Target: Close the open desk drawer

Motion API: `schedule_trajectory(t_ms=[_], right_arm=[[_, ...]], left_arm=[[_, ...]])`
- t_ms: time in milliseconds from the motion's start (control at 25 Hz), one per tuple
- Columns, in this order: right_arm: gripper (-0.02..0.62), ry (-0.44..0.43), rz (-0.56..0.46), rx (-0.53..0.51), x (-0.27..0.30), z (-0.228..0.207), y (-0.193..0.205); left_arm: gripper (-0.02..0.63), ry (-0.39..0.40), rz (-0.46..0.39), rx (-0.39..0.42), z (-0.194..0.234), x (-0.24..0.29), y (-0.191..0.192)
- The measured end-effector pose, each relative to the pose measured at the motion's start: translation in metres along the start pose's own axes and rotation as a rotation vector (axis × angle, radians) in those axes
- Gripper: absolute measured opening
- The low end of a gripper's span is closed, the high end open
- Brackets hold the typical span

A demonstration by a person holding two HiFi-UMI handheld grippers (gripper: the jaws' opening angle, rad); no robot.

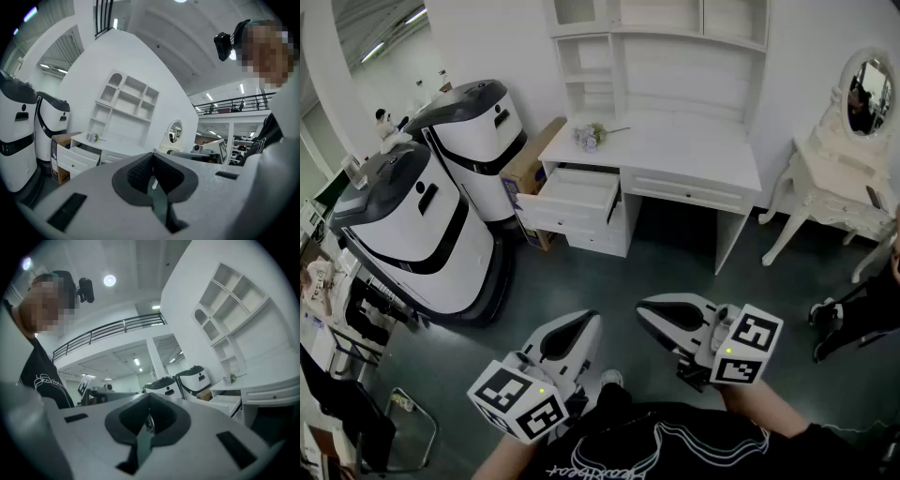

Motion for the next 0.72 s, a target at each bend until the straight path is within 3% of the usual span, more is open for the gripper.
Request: schedule_trajectory(t_ms=[360, 720], right_arm=[[0.006, 0.015, 0.018, -0.007, 0.002, 0.001, -0.001], [0.006, 0.056, -0.012, 0.055, 0.004, -0.018, 0.005]], left_arm=[[0.005, -0.006, -0.004, 0.002, -0.001, -0.001, -0.003], [0.005, -0.027, -0.003, -0.027, 0.016, 0.008, 0.004]])
Point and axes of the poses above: the fingertips, and each gripper's own axes: x forward along the fingers, z to its left, y out of its underside, the point moved 10 cm from there along -x, backward along the fingers, and after that the axes turned 2 degrees about x, right-handed, at the moved point
